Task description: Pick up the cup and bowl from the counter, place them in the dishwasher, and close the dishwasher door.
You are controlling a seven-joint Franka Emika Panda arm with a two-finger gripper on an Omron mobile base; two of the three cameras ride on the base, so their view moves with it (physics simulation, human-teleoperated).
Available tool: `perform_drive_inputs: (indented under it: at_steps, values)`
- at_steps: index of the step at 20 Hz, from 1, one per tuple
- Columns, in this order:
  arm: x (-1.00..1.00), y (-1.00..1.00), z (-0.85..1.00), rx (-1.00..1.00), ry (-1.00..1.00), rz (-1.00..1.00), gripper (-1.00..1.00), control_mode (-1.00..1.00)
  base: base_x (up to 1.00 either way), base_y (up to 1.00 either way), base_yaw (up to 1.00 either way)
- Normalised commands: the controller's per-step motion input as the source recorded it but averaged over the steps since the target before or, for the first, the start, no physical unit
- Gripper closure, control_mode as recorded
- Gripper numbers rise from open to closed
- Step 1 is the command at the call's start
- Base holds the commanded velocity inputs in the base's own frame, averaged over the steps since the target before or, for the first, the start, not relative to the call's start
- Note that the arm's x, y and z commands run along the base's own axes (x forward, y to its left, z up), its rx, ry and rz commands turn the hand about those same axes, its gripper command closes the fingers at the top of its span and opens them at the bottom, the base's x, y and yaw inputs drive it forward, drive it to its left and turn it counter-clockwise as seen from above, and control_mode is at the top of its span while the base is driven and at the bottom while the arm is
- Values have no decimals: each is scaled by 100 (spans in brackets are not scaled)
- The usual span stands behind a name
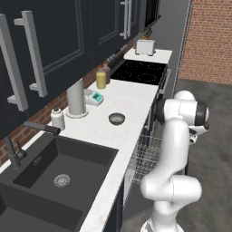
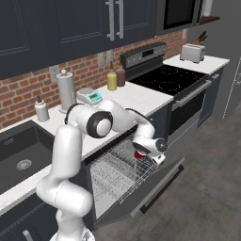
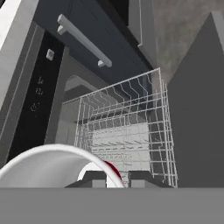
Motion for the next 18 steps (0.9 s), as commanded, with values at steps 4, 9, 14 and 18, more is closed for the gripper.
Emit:
perform_drive_inputs:
  at_steps: [4, 9, 14, 18]
  values:
    - [34, 0, -52, 9, 0, 0, 100, -100, 0, 0, 0]
    - [53, 2, -38, 7, 0, 0, 100, -100, 0, 0, 0]
    - [49, 15, -36, 4, 0, 0, 100, -100, 0, 0, 0]
    - [32, 23, -46, 2, 0, 0, 100, -100, 0, 0, 0]
